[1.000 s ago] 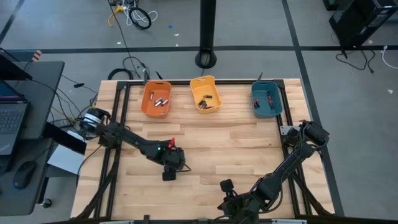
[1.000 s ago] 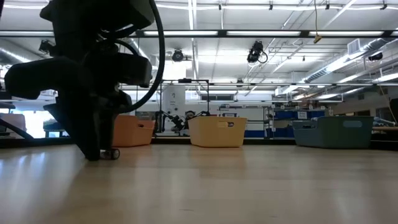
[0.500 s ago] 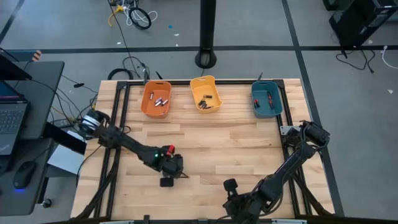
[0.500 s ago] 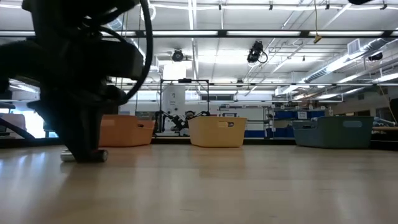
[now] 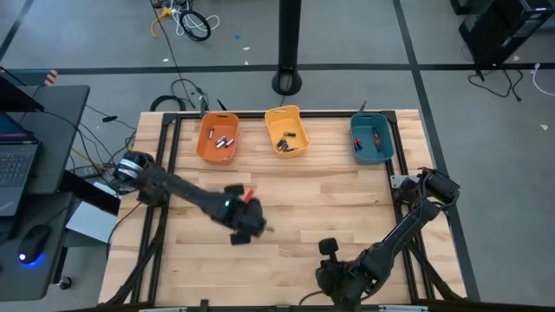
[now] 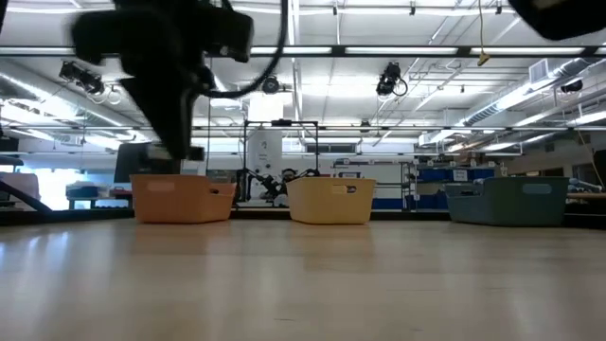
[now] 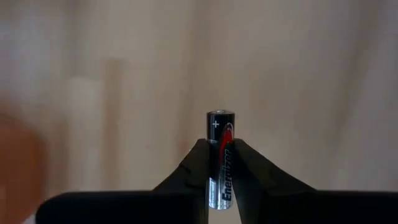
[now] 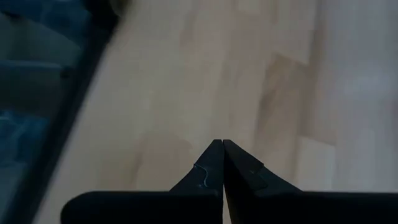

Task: Sort batteries
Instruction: Put the silver battery into the orange bin

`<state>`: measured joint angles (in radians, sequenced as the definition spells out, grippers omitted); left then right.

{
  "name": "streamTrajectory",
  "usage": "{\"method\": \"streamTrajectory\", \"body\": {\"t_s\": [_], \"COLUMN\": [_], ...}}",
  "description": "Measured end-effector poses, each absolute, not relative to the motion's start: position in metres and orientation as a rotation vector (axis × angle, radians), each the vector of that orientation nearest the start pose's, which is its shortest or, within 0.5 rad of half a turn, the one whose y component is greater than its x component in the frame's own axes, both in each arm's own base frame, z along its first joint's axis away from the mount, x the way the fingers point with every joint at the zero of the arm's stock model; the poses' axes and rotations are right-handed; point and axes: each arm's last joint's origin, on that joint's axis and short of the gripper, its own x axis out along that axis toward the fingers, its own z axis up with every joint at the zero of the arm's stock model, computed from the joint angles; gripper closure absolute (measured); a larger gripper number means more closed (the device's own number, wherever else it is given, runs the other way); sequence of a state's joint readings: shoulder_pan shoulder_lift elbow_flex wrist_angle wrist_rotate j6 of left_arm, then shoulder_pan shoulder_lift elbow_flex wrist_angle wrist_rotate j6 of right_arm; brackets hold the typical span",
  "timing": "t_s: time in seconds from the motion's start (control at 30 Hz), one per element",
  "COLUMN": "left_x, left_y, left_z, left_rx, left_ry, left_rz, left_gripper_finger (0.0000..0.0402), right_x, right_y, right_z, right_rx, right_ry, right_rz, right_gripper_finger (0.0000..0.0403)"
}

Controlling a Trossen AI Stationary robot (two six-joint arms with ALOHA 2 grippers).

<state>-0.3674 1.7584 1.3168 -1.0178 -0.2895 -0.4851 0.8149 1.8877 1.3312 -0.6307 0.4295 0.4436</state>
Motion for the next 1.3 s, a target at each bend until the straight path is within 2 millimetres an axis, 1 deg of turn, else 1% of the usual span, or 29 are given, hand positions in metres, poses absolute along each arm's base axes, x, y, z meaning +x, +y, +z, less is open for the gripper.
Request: {"method": "streamTrajectory", "body": {"t_s": [0.1, 0.23, 0.4, 0.5, 0.57, 0.63, 0.7, 0.8, 0.87, 0.93, 1.0, 1.07, 1.2, 1.3], "left_x": [0.314, 0.313, 0.299, 0.287, 0.277, 0.269, 0.261, 0.251, 0.246, 0.244, 0.241, 0.238, 0.233, 0.230], "left_y": [-0.084, -0.041, 0.021, 0.061, 0.088, 0.114, 0.137, 0.165, 0.176, 0.183, 0.186, 0.188, 0.189, 0.190], "left_z": [0.231, 0.248, 0.275, 0.284, 0.285, 0.282, 0.274, 0.256, 0.247, 0.239, 0.231, 0.227, 0.219, 0.215], "left_rx": [0.031, -0.056, -0.162, -0.254, -0.317, -0.381, -0.438, -0.507, -0.530, -0.561, -0.569, -0.572, -0.552, -0.525], "left_ry": [1.347, 1.323, 1.215, 1.193, 1.200, 1.214, 1.220, 1.226, 1.208, 1.187, 1.205, 1.213, 1.251, 1.259], "left_rz": [0.374, 0.481, 0.690, 0.805, 0.881, 0.929, 0.955, 0.978, 0.975, 0.942, 0.935, 0.937, 0.956, 0.986], "left_gripper_finger": [0.0354, 0.0354, 0.0354, 0.0354, 0.0354, 0.0354, 0.0354, 0.0354, 0.0354, 0.0354, 0.0354, 0.0354, 0.0354, 0.0354], "right_x": [0.267, 0.266, 0.265, 0.266, 0.266, 0.267, 0.267, 0.266, 0.267, 0.266, 0.267, 0.266, 0.269, 0.272], "right_y": [0.258, 0.244, 0.229, 0.221, 0.215, 0.209, 0.204, 0.198, 0.196, 0.195, 0.192, 0.188, 0.183, 0.177], "right_z": [0.179, 0.163, 0.142, 0.130, 0.123, 0.119, 0.115, 0.112, 0.112, 0.114, 0.118, 0.122, 0.142, 0.150], "right_rx": [-0.309, -0.294, -0.252, -0.223, -0.213, -0.195, -0.183, -0.173, -0.182, -0.209, -0.238, -0.273, -0.274, -0.276], "right_ry": [1.027, 1.060, 1.074, 1.056, 1.047, 1.034, 1.031, 1.036, 1.037, 1.031, 1.017, 1.012, 0.936, 0.917], "right_rz": [0.087, 0.039, -0.013, -0.010, -0.006, -0.008, -0.016, -0.024, -0.024, -0.011, 0.001, -0.009, -0.025, -0.025], "right_gripper_finger": [0.0393, 0.0393, 0.0393, 0.0393, 0.0393, 0.0393, 0.0394, 0.0394, 0.0394, 0.0394, 0.0394, 0.0394, 0.0394, 0.0394]}}
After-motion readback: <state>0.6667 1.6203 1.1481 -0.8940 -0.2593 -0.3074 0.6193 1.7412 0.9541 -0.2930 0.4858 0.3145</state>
